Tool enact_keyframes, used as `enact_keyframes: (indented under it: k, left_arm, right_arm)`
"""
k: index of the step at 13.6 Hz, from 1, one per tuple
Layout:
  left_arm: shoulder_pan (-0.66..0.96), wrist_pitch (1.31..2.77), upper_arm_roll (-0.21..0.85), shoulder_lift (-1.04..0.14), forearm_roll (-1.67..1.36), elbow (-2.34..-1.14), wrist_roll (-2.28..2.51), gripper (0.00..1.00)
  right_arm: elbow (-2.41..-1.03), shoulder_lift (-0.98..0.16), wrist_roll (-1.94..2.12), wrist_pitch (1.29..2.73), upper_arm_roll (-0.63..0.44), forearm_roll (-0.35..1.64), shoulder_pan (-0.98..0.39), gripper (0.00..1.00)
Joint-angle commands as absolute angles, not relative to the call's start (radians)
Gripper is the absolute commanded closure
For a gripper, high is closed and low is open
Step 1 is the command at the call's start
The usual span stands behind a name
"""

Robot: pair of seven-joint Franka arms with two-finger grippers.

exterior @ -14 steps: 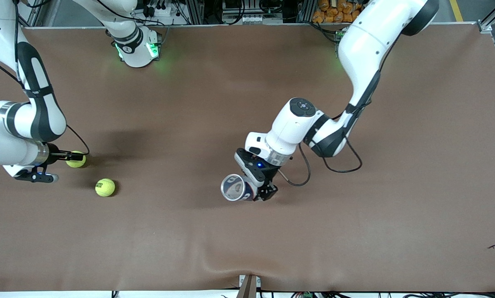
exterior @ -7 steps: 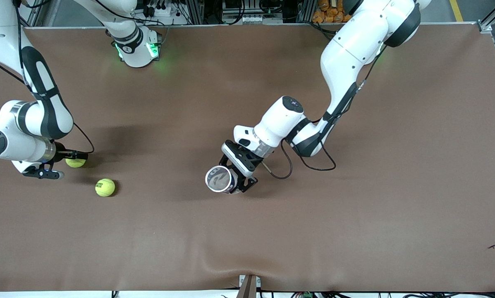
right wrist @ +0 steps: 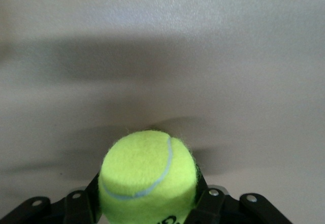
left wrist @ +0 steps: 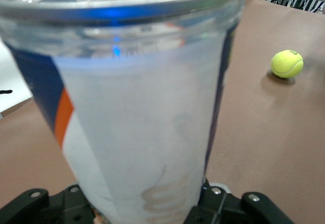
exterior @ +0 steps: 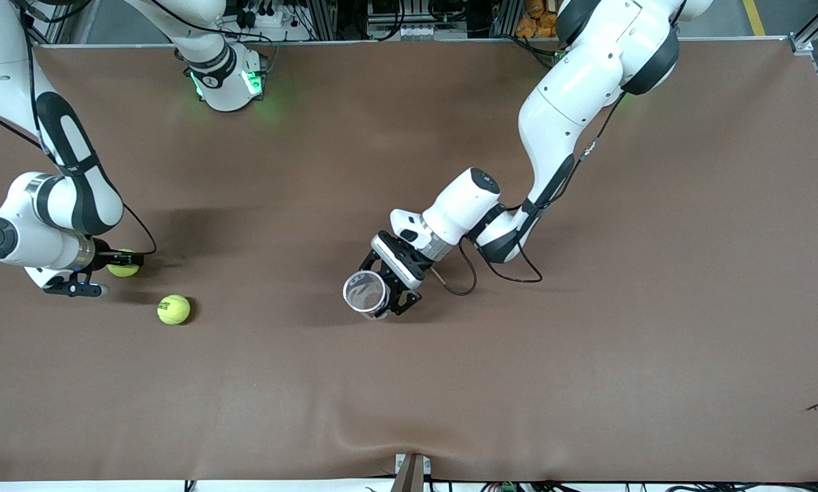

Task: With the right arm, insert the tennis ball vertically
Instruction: 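Carry the tennis ball with the right gripper toward the tube opening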

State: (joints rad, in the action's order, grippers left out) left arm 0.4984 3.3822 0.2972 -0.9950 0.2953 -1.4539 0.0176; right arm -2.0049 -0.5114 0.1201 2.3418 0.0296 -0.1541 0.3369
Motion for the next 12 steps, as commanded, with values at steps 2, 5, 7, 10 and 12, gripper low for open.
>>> enact_keyframes:
  k: [2,5,7,10,12]
  left_arm:
    - [0.512,3.410,0.287,-1.011,0.285,-1.443,0.006,0.33]
    - [0.523,3.412,0.273,-1.022,0.287,-1.443,0.003,0.32]
    - [0.544,3.412,0.244,-1.022,0.285,-1.443,0.003,0.32]
    - [0.560,3.444,0.227,-1.043,0.285,-1.443,0.003,0.32]
    - [0.566,3.470,0.219,-1.051,0.285,-1.443,0.003,0.32]
  right_arm:
    - [-1.994,-0.454,0.123,2.342,0.049,-0.179,0.325,0.80]
    - [-1.991,-0.384,0.124,2.310,0.049,-0.179,0.292,0.80]
    - [-1.990,-0.333,0.118,2.251,0.051,-0.179,0.272,0.80]
    - [-1.950,-0.285,0.107,2.125,0.055,-0.161,0.226,0.87]
    - [-1.898,-0.265,0.083,2.009,0.066,-0.111,0.193,0.88]
